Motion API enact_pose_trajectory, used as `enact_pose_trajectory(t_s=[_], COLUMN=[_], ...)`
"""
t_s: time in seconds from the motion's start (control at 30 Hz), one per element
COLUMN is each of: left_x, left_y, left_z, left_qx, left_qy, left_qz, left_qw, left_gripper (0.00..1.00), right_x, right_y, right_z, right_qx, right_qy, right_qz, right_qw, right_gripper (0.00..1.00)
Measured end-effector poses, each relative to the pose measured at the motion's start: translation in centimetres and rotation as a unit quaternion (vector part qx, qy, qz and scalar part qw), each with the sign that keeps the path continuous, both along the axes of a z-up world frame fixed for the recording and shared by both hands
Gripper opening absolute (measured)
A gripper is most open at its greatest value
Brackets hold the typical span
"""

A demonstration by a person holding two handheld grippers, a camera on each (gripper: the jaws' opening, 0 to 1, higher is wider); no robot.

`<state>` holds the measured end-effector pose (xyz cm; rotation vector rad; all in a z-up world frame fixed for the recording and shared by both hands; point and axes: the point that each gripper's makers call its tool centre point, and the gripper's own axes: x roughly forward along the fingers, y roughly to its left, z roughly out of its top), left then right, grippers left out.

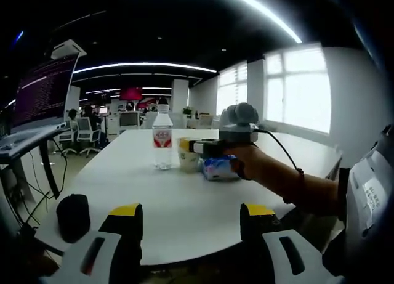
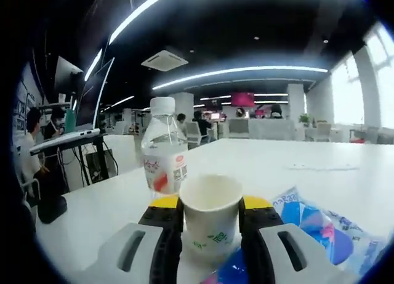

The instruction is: Arrange the tabletop items into an orderly group along one side of the table until the central work area is clear of visible clutter.

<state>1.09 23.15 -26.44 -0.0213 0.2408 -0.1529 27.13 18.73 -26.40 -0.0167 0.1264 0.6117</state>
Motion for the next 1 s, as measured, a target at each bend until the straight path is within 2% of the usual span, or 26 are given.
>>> enact_pose_trajectory(t_s=[0.37, 1.0], left_x=[0.1, -0.1], left_y=[0.2, 0.3], left_z=[-0.2, -0.6], left_qx=[-0.004, -0.008], left_qy=[0.004, 0.005], left_qz=[0.003, 0.008], left_qw=[1.0, 0.9999], left_gripper=[0.63, 0.63], right_x=[0.9, 1.1], right_y=[0.0, 0.5], right_z=[-0.5, -1.4], right_qx=[0.012, -0.008], right_qy=[0.009, 0.005], right_qz=[0.006, 0.02], right_qw=[0.9999, 0.9998], right_gripper=[0.34, 0.38])
